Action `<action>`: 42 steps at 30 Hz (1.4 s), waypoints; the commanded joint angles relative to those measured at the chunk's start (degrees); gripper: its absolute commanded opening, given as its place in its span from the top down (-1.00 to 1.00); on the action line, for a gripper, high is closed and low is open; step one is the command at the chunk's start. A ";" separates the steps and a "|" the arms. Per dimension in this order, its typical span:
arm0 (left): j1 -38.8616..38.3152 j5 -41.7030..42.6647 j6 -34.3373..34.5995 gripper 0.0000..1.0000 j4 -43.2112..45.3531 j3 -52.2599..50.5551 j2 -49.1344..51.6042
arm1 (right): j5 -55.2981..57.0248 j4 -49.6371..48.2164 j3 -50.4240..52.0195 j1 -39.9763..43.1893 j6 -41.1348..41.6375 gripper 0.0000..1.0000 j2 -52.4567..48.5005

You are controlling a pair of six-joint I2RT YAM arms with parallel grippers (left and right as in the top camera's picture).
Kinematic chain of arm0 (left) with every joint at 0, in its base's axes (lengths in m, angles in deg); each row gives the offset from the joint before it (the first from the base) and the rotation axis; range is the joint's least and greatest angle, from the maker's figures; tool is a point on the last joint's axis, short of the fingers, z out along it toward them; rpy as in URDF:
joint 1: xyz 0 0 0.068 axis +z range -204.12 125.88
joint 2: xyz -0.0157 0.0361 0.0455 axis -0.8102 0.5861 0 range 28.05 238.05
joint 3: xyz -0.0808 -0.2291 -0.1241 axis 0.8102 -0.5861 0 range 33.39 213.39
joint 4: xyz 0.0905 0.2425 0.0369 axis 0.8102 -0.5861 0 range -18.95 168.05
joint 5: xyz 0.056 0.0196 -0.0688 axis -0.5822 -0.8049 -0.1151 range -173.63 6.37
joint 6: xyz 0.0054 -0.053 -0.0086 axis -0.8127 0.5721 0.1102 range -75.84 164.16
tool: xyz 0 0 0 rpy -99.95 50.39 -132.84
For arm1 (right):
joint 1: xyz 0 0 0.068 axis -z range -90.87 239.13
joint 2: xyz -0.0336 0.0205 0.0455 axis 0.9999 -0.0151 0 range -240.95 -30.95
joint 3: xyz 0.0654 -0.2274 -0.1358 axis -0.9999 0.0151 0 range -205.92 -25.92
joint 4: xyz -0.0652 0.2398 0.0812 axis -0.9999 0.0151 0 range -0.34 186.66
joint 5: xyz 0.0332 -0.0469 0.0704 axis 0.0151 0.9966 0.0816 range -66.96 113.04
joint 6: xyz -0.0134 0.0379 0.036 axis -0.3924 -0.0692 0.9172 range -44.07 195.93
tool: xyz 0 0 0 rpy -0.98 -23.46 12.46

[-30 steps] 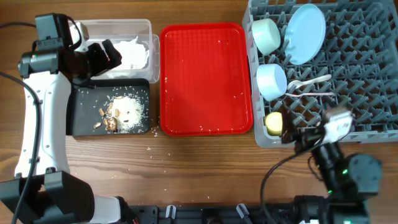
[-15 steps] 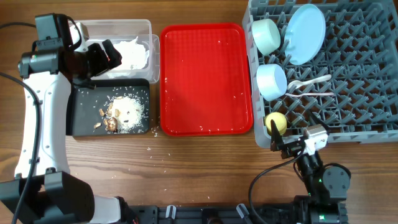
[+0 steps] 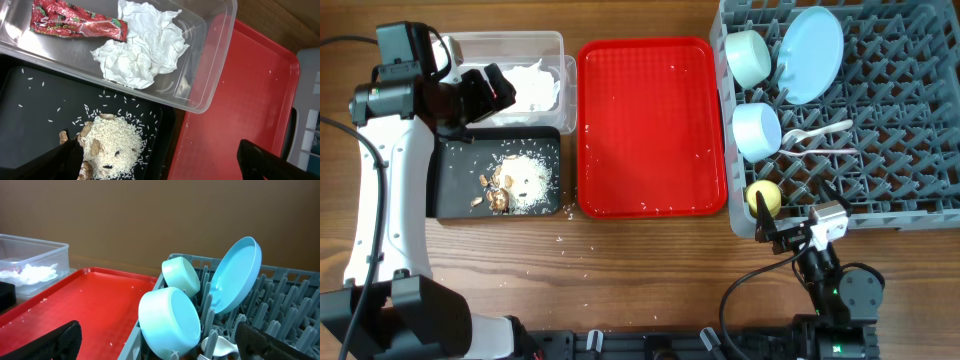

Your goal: Sort waste into correct bins and load items into the dishwasher rack

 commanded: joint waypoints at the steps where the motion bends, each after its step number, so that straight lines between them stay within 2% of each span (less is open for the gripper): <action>1: 0.15 -0.35 -0.85 -1.00 -0.02 0.09 -2.91 | 0.28 -0.31 0.79 0.13 -0.48 -0.99 0.90; 3: 0.09 -4.63 -1.22 -1.00 -0.17 0.00 -5.55 | 0.28 -0.31 0.79 0.13 -0.46 -0.99 0.90; 5: -0.61 -2.38 -2.58 -1.00 2.54 -2.45 -9.22 | 0.28 -0.31 0.79 0.13 -0.48 -1.00 0.90; 6: -0.98 0.74 -6.19 -1.00 6.10 -4.90 -11.28 | 0.28 -0.31 0.79 0.13 -0.46 -1.00 0.90; 8: -1.81 9.90 -16.79 -1.00 18.75 -15.50 -18.78 | 0.28 -0.31 0.79 0.13 -0.46 -1.00 0.90; 9: -1.90 12.41 -19.19 -1.00 24.24 -21.03 -22.51 | 0.28 -0.31 0.79 0.13 -0.48 -0.99 0.90; 11: -1.88 14.16 -19.34 -1.00 36.83 -35.23 -31.50 | 0.28 -0.31 0.79 0.13 -0.46 -0.99 0.90; 13: -1.88 14.12 -18.93 -1.00 45.40 -48.11 -41.88 | 0.28 -0.31 0.79 0.13 -0.50 -0.99 0.90; 17: -1.84 11.78 -17.59 -1.00 53.57 -66.84 -60.85 | 0.28 -0.31 0.79 0.13 -0.46 -0.99 0.90; 21: -1.84 9.11 -15.72 -1.00 54.36 -77.05 -75.08 | 0.28 -0.31 0.79 0.13 -0.46 -0.99 0.90; 25: -1.88 8.68 -15.69 -1.00 54.12 -82.12 -81.96 | 0.28 -0.31 0.79 0.13 -0.44 -0.99 0.90; 30: -1.88 8.07 -15.67 -1.00 52.54 -85.90 -85.88 | 0.28 -0.31 0.79 0.13 -0.46 -1.00 0.90; 36: -1.95 8.09 -15.69 -1.00 52.57 -85.90 -92.32 | 0.28 -0.31 0.79 0.13 -0.44 -0.99 0.90; 42: -1.95 8.09 -15.72 -1.00 52.68 -85.90 -92.17 | 0.28 -0.31 0.79 0.13 -0.46 -0.99 0.90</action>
